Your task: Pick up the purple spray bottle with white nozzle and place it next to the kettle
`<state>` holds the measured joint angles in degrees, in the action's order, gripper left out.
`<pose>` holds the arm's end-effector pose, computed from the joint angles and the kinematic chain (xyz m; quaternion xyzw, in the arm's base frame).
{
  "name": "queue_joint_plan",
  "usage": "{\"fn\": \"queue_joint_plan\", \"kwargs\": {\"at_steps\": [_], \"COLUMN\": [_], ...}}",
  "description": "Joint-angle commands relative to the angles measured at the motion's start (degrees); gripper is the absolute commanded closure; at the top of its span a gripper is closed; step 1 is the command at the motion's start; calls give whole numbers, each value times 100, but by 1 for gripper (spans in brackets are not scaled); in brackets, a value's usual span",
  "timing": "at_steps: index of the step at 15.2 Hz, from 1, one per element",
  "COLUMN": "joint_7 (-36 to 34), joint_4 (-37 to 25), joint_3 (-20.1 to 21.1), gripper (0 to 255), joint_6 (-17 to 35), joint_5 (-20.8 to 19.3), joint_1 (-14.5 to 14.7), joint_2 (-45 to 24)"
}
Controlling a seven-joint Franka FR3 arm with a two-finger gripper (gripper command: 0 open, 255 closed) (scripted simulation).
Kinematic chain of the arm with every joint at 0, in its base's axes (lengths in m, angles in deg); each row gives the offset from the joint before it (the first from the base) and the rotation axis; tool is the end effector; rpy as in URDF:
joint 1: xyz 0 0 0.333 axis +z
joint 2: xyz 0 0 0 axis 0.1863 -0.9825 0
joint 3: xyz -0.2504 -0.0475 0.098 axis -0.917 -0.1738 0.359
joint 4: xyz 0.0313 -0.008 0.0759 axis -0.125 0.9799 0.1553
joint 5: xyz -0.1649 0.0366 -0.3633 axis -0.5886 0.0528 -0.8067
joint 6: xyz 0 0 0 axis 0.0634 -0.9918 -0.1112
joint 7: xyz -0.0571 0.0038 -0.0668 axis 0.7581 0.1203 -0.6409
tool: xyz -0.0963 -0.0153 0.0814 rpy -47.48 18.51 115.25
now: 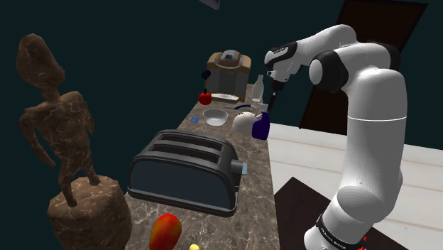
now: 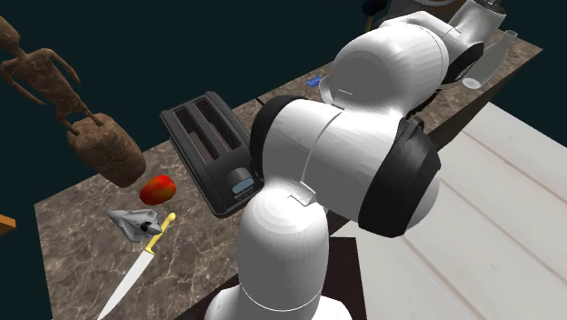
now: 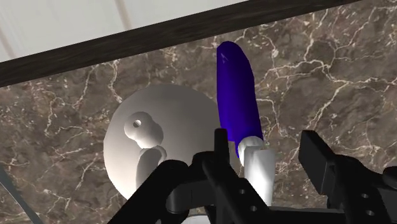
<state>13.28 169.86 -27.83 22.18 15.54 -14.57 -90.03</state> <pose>0.5196 -0.3718 0.3732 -0.9759 -0.2103 -0.0330 0.0474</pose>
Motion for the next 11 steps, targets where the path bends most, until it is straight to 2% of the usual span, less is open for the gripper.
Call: {"fn": "queue_joint_plan", "kwargs": {"at_steps": [1, 5, 9, 11], "joint_7": [0, 0, -87, -87], "joint_4": [0, 0, -613, -612], "joint_3": [0, 0, -65, -65], "gripper": [0, 0, 0, 0], "joint_6": [1, 1, -675, -674], "joint_5": [0, 0, -102, -103], "joint_1": [0, 0, -87, -87], "joint_2": [0, 0, 90, 90]}}
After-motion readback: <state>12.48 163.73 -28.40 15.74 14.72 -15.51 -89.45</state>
